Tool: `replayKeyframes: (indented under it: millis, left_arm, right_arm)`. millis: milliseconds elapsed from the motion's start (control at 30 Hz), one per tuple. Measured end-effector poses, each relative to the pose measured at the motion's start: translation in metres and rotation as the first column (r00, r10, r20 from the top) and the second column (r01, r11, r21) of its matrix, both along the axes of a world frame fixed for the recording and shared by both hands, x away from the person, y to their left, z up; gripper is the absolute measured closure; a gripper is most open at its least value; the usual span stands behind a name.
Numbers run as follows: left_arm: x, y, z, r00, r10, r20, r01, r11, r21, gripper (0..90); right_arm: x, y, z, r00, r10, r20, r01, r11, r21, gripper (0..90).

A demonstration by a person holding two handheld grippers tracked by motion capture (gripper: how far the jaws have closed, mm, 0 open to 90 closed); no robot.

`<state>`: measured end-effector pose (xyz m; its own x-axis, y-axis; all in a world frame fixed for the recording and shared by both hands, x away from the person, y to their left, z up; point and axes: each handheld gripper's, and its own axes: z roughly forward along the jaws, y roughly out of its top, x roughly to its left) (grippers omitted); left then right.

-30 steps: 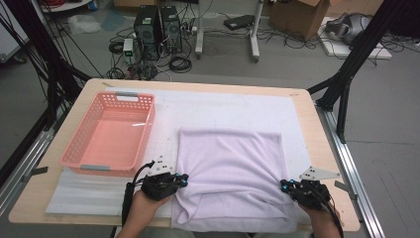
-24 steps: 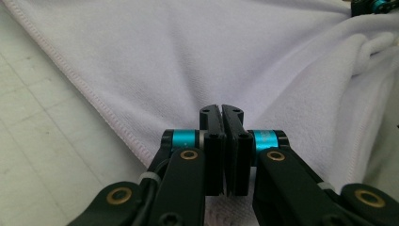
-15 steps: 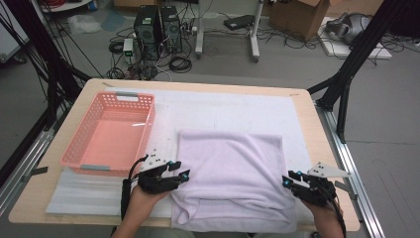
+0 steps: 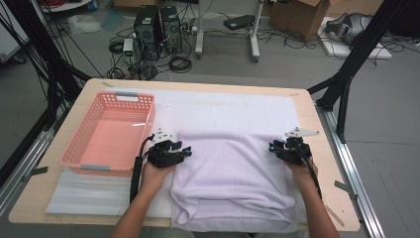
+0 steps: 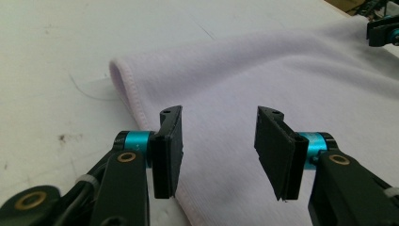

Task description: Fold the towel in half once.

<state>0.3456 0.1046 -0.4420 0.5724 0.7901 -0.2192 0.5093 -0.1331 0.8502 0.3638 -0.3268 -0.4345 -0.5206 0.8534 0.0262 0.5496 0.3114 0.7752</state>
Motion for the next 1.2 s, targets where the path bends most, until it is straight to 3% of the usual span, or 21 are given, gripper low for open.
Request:
replayKeyframes:
  millis: [67,133,167,233,333,400,533,633,733,833,933,1067,1133,1200]
  left_arm:
    - [0.007,-0.001,0.001,0.9999,0.014,0.006,-0.014,0.9999,0.002,52.2]
    - [0.016,-0.002,0.0,0.9997,0.02,-0.017,-0.02,0.9995,0.023,51.8]
    - [0.02,-0.002,0.0,0.9994,0.03,-0.02,-0.029,0.999,0.034,51.2]
    - [0.027,-0.003,-0.001,0.9983,0.054,-0.022,-0.053,0.9971,0.055,46.9]
    - [0.036,-0.004,-0.003,0.9959,0.087,-0.025,-0.084,0.9916,0.099,44.2]
    - [0.041,-0.005,-0.004,0.9949,0.095,-0.034,-0.091,0.9899,0.109,43.3]
    - [0.045,-0.007,-0.01,0.9931,0.099,-0.063,-0.091,0.9888,0.118,43.3]
    - [0.045,-0.007,-0.01,0.9953,0.079,-0.056,-0.072,0.9902,0.119,46.5]
    - [0.044,-0.01,-0.01,0.9969,0.059,-0.051,-0.052,0.9891,0.138,51.2]
    - [0.043,-0.011,-0.01,0.997,0.061,-0.048,-0.053,0.9872,0.151,57.2]
    - [0.043,-0.012,-0.01,0.998,0.046,-0.044,-0.039,0.9868,0.157,68.6]
    - [0.041,-0.017,-0.009,0.9989,0.036,-0.03,-0.03,0.9831,0.181,78.7]
    - [0.041,-0.017,-0.01,0.9974,0.054,-0.048,-0.046,0.9877,0.15,80.1]
    - [0.041,-0.016,-0.01,0.9957,0.067,-0.065,-0.058,0.9897,0.131,81.5]
  right_arm:
    - [0.013,-0.001,-0.004,0.9995,-0.029,-0.014,0.028,0.999,-0.015,74.6]
    - [0.022,-0.005,-0.01,0.9977,-0.063,-0.024,0.061,0.996,-0.071,77.9]
    - [0.025,-0.009,-0.011,0.9955,-0.093,-0.02,0.092,0.995,-0.05,79.7]
    - [0.029,-0.015,-0.011,0.9852,-0.172,0.005,0.171,0.982,-0.08,85.3]
    - [0.032,-0.02,-0.012,0.9793,-0.202,-0.006,0.202,0.979,-0.038,80.1]
    - [0.029,-0.022,-0.008,0.9812,-0.193,-0.001,0.193,0.981,-0.031,73.8]
    - [0.016,-0.027,0.005,0.9874,-0.157,0.018,0.156,0.987,0.03,64.6]
    - [0.006,-0.03,0.008,0.9919,-0.127,-0.002,0.127,0.991,0.034,56.4]
    - [-0.002,-0.03,0.003,0.9929,-0.108,-0.049,0.11,0.994,0.027,46.8]
    - [-0.007,-0.025,-0.007,0.9919,-0.082,-0.097,0.083,0.997,0.004,42.8]
    - [-0.012,-0.02,-0.011,0.9922,-0.097,-0.078,0.095,0.995,-0.026,41.9]
    - [-0.011,-0.017,-0.01,0.9896,-0.118,-0.082,0.116,0.993,-0.031,52.2]
    - [-0.009,-0.015,-0.01,0.9892,-0.117,-0.088,0.116,0.993,-0.018,61.0]
    - [-0.008,-0.015,-0.01,0.9883,-0.115,-0.1,0.116,0.993,0.007,75.9]
